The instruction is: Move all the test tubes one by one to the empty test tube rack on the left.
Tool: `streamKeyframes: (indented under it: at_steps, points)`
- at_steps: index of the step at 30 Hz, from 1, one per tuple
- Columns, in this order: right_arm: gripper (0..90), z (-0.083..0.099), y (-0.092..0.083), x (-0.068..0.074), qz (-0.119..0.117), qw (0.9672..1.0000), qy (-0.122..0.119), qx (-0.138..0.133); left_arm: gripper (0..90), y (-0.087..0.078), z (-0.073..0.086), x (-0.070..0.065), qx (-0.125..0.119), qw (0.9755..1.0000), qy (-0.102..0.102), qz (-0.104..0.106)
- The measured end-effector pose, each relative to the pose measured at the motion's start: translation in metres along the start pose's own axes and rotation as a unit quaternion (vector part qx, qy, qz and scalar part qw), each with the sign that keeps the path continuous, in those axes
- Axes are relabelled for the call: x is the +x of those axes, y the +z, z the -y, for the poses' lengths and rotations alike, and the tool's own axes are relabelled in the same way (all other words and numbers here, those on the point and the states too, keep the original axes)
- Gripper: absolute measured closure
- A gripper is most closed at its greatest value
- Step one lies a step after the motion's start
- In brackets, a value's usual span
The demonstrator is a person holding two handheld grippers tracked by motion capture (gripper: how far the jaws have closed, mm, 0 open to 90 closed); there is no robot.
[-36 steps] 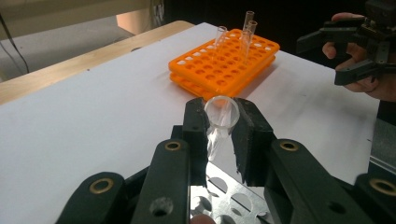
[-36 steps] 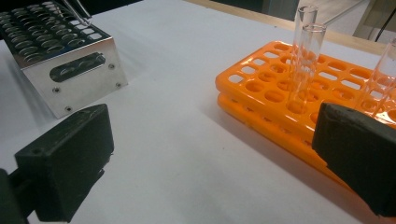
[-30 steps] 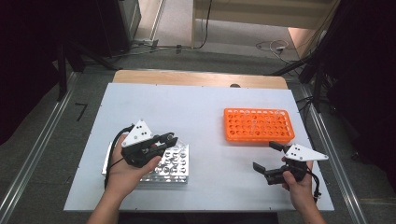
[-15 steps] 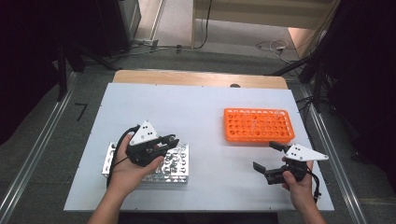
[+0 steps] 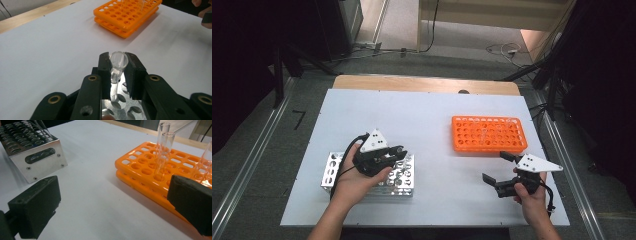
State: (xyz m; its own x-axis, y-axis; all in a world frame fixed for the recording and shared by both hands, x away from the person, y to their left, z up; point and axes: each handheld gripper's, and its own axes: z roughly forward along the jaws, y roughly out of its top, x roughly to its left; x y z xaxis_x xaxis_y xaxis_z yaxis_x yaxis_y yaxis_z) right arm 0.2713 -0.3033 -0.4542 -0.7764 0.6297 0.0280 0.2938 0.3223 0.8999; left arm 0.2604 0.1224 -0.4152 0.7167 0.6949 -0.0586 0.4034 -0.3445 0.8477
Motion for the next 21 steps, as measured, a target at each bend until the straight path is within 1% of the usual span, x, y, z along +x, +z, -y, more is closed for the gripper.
streamKeyframes:
  at_steps: [8, 14, 21]
  points:
    - [0.0, -0.0002, 0.0008, -0.0005, -0.001, 1.0000, 0.001, 0.001, 76.2, -0.0003, -0.0050, -0.0013, 0.022, 0.9997, 0.012, -0.001]
    - [0.0, -0.0006, 0.0022, -0.0008, -0.002, 1.0000, -0.001, 0.001, 76.2, 0.0036, -0.0064, 0.0004, 0.022, 0.9997, 0.007, 0.002]
    - [0.0, -0.0004, 0.0017, -0.0015, -0.002, 1.0000, 0.001, 0.001, 75.9, 0.0069, -0.0073, -0.0016, 0.017, 0.9998, 0.009, 0.002]
